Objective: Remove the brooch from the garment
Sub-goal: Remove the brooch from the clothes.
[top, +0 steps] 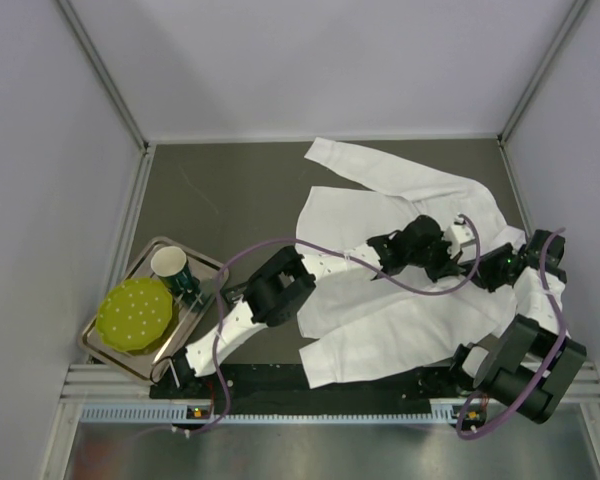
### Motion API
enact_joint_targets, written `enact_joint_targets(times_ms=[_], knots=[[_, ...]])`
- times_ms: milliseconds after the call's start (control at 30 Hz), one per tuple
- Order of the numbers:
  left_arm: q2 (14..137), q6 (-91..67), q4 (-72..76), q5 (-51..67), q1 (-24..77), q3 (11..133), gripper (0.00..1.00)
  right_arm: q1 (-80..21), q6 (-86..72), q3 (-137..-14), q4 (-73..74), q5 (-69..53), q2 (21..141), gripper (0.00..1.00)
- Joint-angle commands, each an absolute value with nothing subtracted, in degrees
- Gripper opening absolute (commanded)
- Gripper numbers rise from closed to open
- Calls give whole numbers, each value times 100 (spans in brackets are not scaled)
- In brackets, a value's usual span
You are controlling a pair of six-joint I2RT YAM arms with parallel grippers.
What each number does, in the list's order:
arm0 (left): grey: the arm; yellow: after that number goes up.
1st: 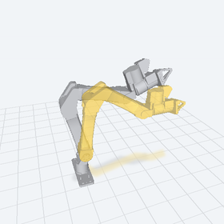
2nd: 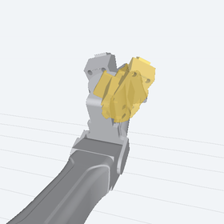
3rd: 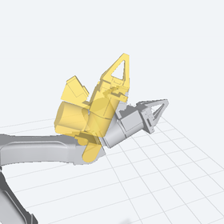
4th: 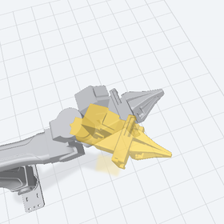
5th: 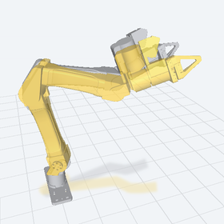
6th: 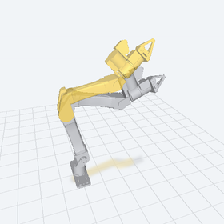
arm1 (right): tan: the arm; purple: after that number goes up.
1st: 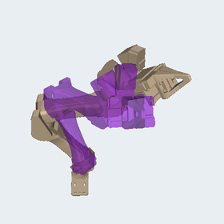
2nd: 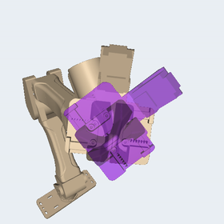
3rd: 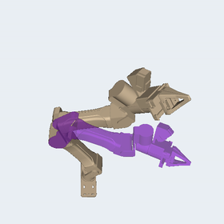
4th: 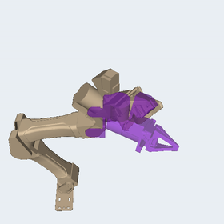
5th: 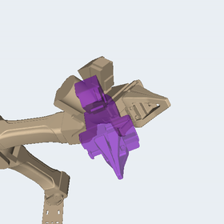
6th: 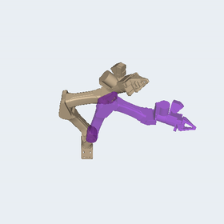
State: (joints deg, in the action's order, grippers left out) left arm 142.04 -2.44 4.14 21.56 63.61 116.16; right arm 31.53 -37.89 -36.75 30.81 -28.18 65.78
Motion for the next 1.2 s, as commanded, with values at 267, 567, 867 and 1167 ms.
enact_joint_targets(times_ms=[267, 567, 867, 1167], knots=[[14291, -2074, 1415, 4350, 6407, 12023, 0, 3103, -3235, -3314, 1530, -3533, 6337, 7], [14432, -2566, 1371, 5229, 6311, 12234, 0, 3085, -3111, -3156, 1327, -3770, 6293, 2], [14827, -4182, 2750, 6371, 6135, 12392, 0, 2980, -2997, -3015, 1055, -4148, 6196, 0], [15135, -4570, 2592, 6583, 6091, 12771, 0, 2830, -3032, -2839, 686, -4272, 6196, 0]])
